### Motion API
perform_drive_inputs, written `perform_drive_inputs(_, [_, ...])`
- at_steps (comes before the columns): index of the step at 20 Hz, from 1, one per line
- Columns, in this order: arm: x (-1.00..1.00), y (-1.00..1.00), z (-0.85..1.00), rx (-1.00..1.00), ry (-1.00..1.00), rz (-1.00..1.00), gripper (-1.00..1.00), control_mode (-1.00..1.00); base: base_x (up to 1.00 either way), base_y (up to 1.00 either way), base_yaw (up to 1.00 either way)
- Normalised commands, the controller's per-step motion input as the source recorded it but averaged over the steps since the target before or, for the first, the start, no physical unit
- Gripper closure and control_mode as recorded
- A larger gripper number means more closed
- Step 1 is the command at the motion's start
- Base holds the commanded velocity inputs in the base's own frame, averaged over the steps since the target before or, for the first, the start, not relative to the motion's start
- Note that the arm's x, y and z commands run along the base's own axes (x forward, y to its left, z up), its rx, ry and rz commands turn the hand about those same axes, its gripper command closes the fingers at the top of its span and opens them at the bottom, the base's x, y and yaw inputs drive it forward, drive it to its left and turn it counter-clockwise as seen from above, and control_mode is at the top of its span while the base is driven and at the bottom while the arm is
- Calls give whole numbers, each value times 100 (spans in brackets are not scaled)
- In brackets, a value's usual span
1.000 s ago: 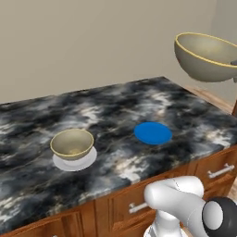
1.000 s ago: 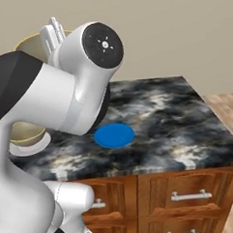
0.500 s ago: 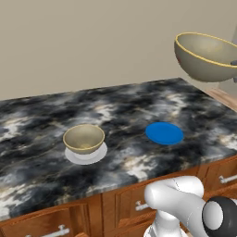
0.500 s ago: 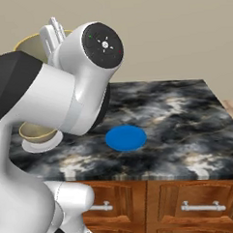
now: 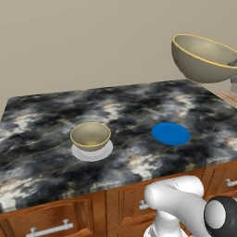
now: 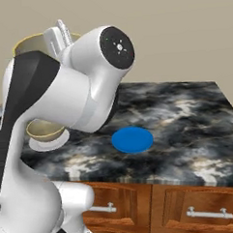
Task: Move the bowls from the cabinet to the plates on the dining table.
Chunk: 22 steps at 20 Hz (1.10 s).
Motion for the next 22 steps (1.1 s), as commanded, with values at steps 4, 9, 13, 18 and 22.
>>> perform_drive_inputs(4, [20,-20,-39,3,10,12,100,-100,0,0,0])
perform_drive_inputs(9, [25,-23,-47,0,13,9,100,-100,0,0,0])
perform_drive_inputs(13, [29,-14,-41,-5,7,7,100,-100,0,0,0])
perform_drive_inputs(18, [25,-9,-42,-8,1,7,100,-100,0,0,0])
perform_drive_inputs(22, [26,-20,-39,-8,2,6,100,-100,0,0,0])
